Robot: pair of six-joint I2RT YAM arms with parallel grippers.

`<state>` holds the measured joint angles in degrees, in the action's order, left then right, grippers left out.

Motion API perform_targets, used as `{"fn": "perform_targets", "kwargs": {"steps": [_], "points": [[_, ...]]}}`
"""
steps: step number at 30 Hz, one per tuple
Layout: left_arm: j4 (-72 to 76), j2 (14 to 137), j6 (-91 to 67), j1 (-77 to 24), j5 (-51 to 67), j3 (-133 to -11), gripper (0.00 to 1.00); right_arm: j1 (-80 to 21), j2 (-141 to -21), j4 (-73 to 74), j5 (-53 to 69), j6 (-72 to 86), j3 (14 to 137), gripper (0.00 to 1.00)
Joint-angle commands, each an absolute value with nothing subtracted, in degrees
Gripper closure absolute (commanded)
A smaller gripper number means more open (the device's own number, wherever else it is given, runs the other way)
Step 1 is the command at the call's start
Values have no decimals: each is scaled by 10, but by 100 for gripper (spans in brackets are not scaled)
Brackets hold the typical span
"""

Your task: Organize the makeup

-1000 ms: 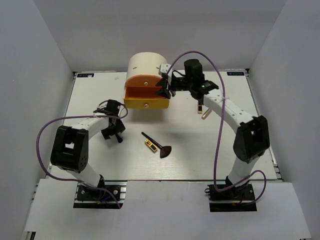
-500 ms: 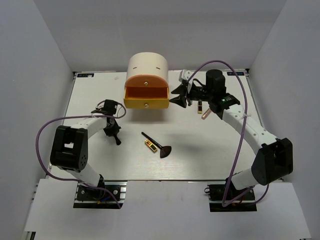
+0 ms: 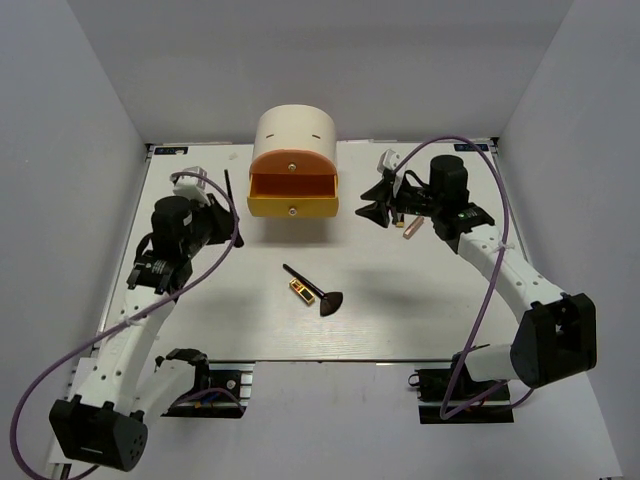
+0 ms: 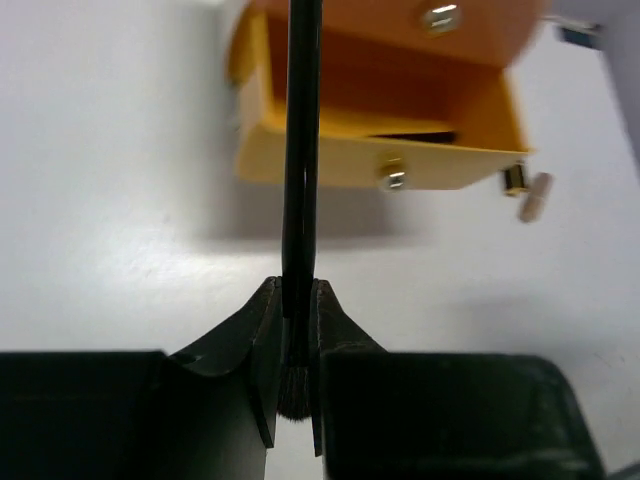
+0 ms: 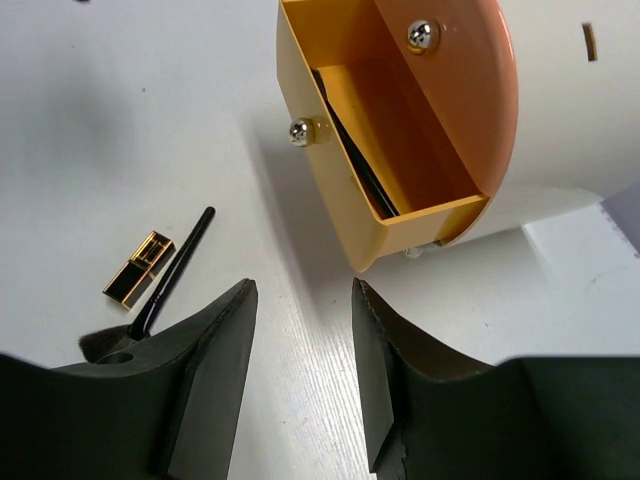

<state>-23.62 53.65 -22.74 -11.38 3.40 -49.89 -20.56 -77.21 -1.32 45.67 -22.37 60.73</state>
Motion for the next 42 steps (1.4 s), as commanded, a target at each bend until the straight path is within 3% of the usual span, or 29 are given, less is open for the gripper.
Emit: {"fn": "perform_targets", "kwargs": {"steps": [1,7,10,14,19,33,42], "points": [[-157,528,-136,-115,185,-512,100,-197,-752,-49,474,-204,596,51],[-40,587,-21,-115,344,-538,99,-185,-744,-66,475,-192,581,51],[-42,629,58,-115,333,-580,93,-179,-733,-71,475,-188,569,51],[-5,663,116,-115,291,-603,97,-171,-720,-83,473,-181,548,51],[60,702,219,-120,365,-609,98,-156,-710,-91,469,-178,535,51],[48,828,275,-120,365,-667,98,-132,-701,-105,475,-168,507,50],[60,834,280,-126,341,-633,69,-127,-700,-110,478,-168,492,48]]}}
